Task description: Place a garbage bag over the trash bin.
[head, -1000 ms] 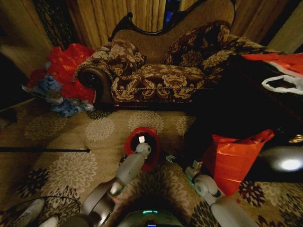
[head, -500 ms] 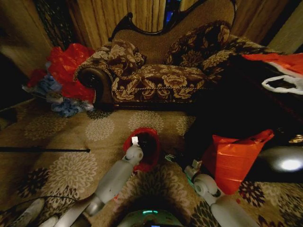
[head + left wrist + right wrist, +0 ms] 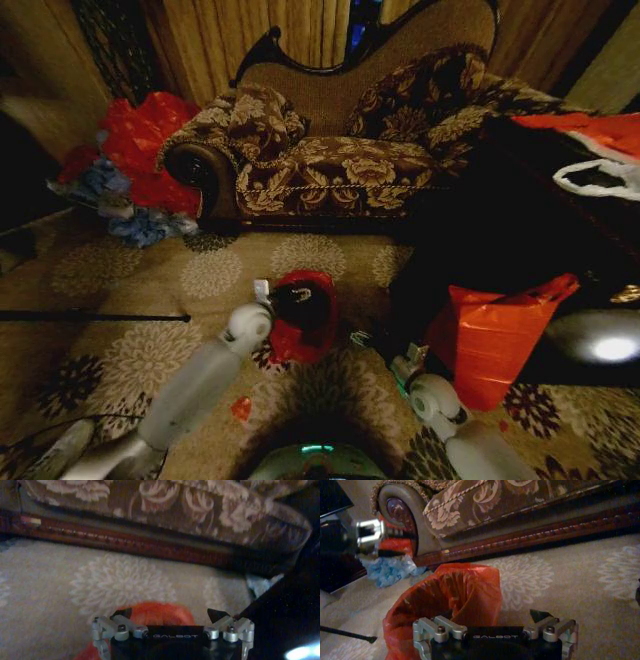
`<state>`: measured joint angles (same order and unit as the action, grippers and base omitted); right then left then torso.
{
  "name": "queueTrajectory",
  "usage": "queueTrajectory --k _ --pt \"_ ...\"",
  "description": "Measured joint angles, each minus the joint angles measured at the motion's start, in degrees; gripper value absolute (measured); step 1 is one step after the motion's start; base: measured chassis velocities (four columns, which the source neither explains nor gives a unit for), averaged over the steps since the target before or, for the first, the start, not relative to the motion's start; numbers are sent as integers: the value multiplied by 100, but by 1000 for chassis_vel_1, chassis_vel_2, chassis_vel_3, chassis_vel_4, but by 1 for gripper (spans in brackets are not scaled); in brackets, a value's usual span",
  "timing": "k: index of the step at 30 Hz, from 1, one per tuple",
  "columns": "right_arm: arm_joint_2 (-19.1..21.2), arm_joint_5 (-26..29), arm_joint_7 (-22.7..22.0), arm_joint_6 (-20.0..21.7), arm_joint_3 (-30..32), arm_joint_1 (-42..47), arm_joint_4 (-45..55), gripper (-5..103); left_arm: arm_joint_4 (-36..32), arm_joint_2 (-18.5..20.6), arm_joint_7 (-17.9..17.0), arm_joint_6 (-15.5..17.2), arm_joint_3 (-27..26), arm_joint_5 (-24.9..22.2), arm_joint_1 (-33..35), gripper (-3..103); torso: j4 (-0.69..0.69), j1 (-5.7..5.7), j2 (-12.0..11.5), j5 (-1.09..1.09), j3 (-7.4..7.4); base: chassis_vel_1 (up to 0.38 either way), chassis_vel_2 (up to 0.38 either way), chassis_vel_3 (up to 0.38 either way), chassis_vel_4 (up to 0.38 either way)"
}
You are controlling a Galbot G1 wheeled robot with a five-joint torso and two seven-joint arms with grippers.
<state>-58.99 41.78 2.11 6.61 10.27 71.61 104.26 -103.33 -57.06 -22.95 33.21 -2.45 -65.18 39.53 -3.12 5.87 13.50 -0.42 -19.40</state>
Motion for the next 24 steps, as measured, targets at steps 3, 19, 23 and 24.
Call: queueTrajectory --k 3,19,23,24 --pt "-37 -8 2 -9 2 -5 -28 100 462 -38 268 61 4 2 -363 100 -1 0 0 0 0 0 0 0 0" --pt "-77 -329 54 -264 46 -46 -361 100 2547 -713 748 927 377 684 -1557 98 1 1 0 0 -1 0 0 0 0" --pt "-114 -380 68 -298 22 -54 -424 100 2779 -755 708 926 405 759 -1588 96 0 1 0 1 0 0 0 0 0" --pt "-114 -380 68 -298 22 -54 -424 100 2779 -755 708 926 405 759 -1588 96 0 1 0 1 0 0 0 0 0"
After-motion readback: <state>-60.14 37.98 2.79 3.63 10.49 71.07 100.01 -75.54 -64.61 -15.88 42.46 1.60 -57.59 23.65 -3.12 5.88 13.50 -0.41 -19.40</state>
